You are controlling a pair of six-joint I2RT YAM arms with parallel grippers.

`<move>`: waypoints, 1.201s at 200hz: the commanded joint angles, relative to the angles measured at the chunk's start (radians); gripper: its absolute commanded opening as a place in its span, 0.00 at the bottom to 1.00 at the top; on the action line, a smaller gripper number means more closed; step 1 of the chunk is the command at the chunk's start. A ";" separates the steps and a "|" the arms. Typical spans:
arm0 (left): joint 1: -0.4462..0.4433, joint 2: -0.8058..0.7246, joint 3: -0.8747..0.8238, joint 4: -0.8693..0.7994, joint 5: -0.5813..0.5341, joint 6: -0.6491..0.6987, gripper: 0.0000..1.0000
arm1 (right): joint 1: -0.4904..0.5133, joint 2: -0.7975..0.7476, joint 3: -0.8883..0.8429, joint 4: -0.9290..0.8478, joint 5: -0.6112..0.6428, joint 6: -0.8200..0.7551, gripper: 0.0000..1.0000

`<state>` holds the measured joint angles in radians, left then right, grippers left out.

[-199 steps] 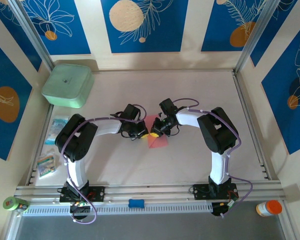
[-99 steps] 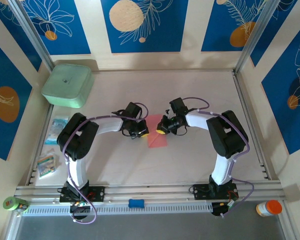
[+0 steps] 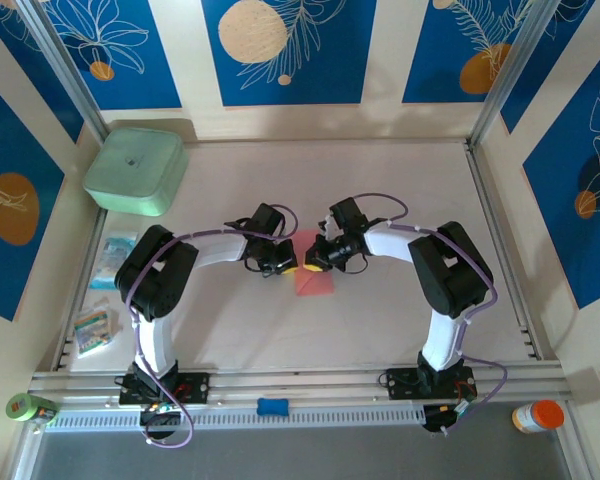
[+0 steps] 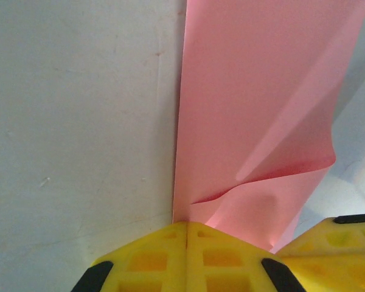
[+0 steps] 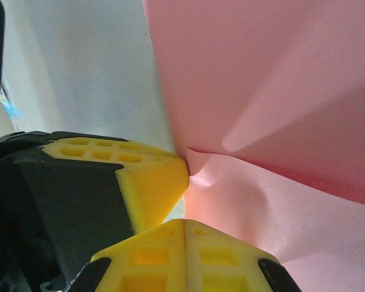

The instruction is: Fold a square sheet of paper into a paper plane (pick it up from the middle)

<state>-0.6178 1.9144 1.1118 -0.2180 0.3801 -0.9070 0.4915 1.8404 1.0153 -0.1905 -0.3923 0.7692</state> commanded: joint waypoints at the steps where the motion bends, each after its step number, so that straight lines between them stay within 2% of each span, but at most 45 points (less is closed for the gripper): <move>1: -0.007 0.035 0.002 -0.077 -0.054 0.025 0.00 | -0.009 0.016 -0.012 -0.009 0.019 0.001 0.00; 138: -0.008 0.038 0.021 -0.098 -0.066 0.041 0.00 | -0.032 0.005 -0.122 0.012 0.061 0.002 0.00; 201: -0.007 0.044 0.029 -0.110 -0.068 0.045 0.00 | -0.026 -0.060 -0.054 0.018 0.015 -0.017 0.00; 240: -0.008 0.038 0.030 -0.107 -0.069 0.043 0.00 | -0.009 -0.013 -0.032 0.008 0.008 -0.028 0.00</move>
<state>-0.6205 1.9221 1.1378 -0.2558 0.3645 -0.8810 0.4675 1.8164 0.9592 -0.1566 -0.3634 0.7601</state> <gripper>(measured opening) 0.054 0.042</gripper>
